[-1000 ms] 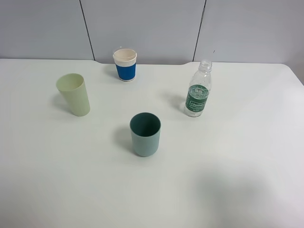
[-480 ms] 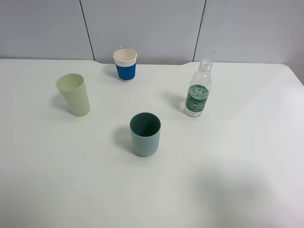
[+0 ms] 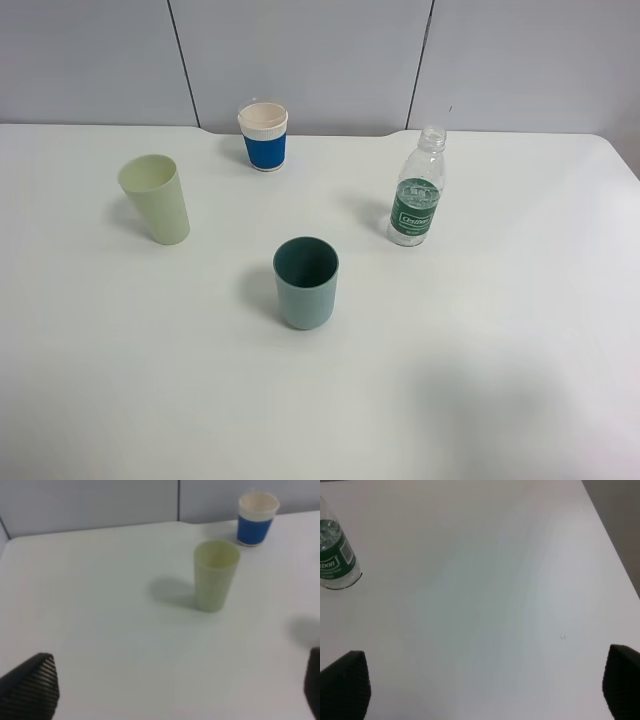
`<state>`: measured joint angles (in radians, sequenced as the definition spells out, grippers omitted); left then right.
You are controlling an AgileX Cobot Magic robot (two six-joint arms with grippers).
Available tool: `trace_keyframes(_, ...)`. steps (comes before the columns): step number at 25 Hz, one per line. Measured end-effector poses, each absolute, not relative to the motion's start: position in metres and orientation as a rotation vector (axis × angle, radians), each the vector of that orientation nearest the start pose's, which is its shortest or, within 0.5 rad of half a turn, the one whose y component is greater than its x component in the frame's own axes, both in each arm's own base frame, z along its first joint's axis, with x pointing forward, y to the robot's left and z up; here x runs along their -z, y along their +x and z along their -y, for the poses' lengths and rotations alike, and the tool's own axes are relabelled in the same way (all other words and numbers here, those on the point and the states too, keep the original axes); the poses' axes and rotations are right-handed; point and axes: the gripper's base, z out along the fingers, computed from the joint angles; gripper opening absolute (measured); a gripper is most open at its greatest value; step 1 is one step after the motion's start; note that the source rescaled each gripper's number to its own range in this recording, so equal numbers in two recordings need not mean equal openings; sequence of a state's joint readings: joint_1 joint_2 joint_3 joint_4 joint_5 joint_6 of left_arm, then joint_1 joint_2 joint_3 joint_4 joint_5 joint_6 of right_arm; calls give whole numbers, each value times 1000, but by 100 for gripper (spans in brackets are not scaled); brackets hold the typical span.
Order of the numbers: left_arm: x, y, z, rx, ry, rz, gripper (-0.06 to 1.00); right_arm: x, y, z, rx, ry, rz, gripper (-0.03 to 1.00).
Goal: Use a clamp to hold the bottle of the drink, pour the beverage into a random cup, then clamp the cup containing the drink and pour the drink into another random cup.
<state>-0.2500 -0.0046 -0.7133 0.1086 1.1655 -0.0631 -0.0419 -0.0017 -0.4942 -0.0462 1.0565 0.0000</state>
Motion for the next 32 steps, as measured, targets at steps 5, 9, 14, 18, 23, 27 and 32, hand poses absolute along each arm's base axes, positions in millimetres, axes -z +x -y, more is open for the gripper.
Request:
trace_keyframes(5, -304, -23, -13, 108, 171, -1984, 99, -276, -5, 3, 81, 45, -2044, 98)
trace_keyframes(9, -292, -11, -6, 149, 181, -1982, 99, -276, -5, 3, 81, 45, -2044, 98)
trace_keyframes(14, -285, -7, -4, 170, 187, -1996, 100, -276, -5, 3, 81, 45, -2044, 98)
trace_keyframes(18, -280, -5, -3, 166, 194, -2020, 100, -276, -5, 3, 81, 45, -2044, 98)
trace_keyframes(23, -279, -5, -3, 168, 195, -2021, 100, -276, -5, 3, 81, 45, -2044, 98)
trace_keyframes(27, -279, -5, -3, 169, 195, -2022, 100, -276, -5, 3, 81, 45, -2044, 98)
trace_keyframes(32, -279, -5, -3, 169, 190, -2023, 100, -276, -5, 3, 81, 45, -2044, 98)
